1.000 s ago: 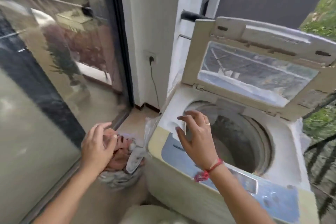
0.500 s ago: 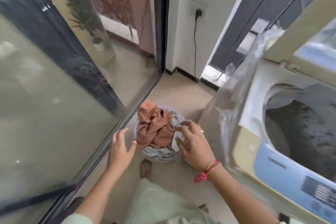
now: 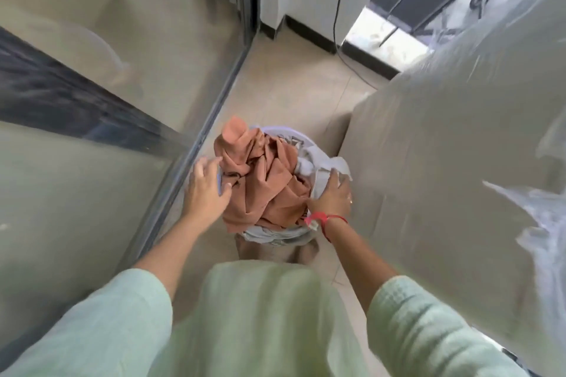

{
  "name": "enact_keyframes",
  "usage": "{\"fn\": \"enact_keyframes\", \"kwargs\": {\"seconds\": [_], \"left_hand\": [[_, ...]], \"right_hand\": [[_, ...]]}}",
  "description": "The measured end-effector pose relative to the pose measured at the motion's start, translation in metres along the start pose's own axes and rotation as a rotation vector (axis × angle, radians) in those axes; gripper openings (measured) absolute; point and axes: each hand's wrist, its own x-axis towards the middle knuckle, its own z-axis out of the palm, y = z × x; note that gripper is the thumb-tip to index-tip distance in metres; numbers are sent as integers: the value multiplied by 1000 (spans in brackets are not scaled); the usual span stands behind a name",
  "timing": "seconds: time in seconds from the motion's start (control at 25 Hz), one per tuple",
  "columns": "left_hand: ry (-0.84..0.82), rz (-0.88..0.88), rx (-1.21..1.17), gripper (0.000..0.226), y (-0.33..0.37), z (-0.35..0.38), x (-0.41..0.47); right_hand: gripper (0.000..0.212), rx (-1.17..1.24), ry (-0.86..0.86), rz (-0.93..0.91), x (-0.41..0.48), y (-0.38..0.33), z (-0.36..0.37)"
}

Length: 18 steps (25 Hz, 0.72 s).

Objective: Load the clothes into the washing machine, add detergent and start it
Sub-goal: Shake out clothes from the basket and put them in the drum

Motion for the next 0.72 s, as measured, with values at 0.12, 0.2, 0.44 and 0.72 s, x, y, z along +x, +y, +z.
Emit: {"fn": "enact_keyframes", "kwargs": {"seconds": [0.12,0.2,0.44,0.72], "left_hand": [[-68,118,11,53,2,41,11],[-182,218,49,58,1,62,7],[-375,175,26,67,6,58,-4],[-443,152,211,42,14,50,23]], "right_hand": [[92,-23,-81,52,40,24,35],[75,62,-144,10,59,30,46],[36,142,194,-172,46,6,-11],[36,152,319,-303,1,0,-61]]}}
